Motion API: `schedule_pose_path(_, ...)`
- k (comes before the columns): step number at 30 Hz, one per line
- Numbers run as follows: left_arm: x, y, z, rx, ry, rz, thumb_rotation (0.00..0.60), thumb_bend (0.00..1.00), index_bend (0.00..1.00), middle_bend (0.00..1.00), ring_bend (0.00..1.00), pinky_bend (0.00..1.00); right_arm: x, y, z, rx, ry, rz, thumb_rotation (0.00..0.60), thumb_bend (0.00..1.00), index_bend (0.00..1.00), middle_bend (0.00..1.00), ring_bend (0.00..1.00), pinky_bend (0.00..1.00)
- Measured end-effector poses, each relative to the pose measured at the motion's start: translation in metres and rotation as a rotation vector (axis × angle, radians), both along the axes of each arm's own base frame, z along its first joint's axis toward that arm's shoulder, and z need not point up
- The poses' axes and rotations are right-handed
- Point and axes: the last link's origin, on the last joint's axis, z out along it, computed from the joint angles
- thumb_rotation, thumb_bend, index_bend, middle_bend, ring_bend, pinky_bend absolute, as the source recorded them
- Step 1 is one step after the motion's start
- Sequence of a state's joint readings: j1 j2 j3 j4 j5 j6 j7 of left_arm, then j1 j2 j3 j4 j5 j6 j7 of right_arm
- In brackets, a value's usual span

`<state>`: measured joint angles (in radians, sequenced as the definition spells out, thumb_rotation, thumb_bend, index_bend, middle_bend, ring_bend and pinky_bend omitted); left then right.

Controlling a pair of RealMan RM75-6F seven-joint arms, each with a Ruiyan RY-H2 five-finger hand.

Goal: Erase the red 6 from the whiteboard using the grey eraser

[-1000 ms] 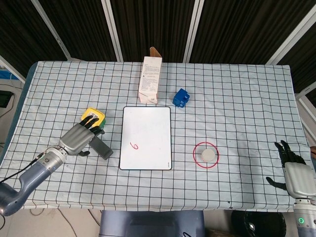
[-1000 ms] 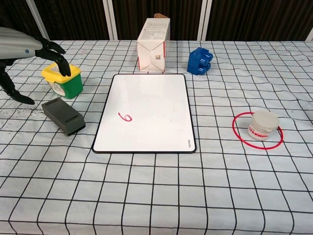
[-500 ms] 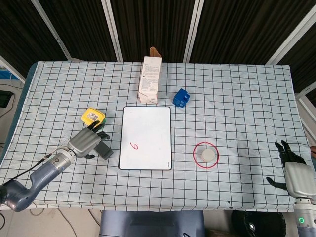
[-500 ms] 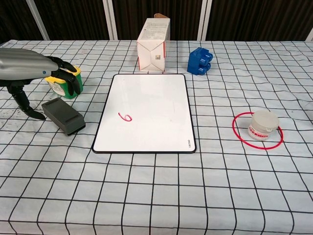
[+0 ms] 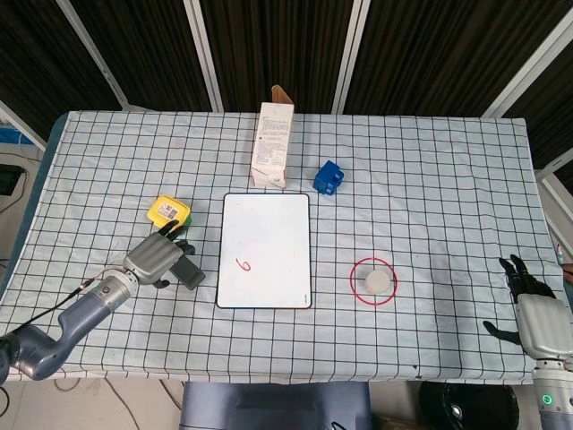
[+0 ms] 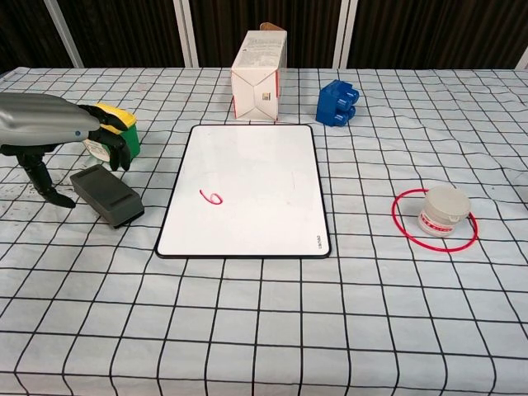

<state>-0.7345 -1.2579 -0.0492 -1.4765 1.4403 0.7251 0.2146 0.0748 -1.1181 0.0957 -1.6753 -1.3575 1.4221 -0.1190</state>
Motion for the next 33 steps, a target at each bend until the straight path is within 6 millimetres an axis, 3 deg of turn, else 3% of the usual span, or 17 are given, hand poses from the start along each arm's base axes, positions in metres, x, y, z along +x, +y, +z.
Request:
schedule_pose_path(22, -0.002, 0.007, -0.014, -0.001, 0.002, -0.023, 0.600, 0.13, 0.33, 0.32, 0.00, 0.00, -0.001, 0.000, 0.000, 0.006, -0.005, -0.011, 0.600, 0.00, 0.10, 0.07, 0.22, 0.26)
schedule_pose_path(33, -0.001, 0.004, -0.014, -0.002, 0.015, -0.027, 0.600, 0.14, 0.38, 0.38, 0.00, 0.00, -0.001, 0.000, -0.001, 0.009, -0.006, -0.015, 0.600, 0.00, 0.10, 0.07, 0.22, 0.26)
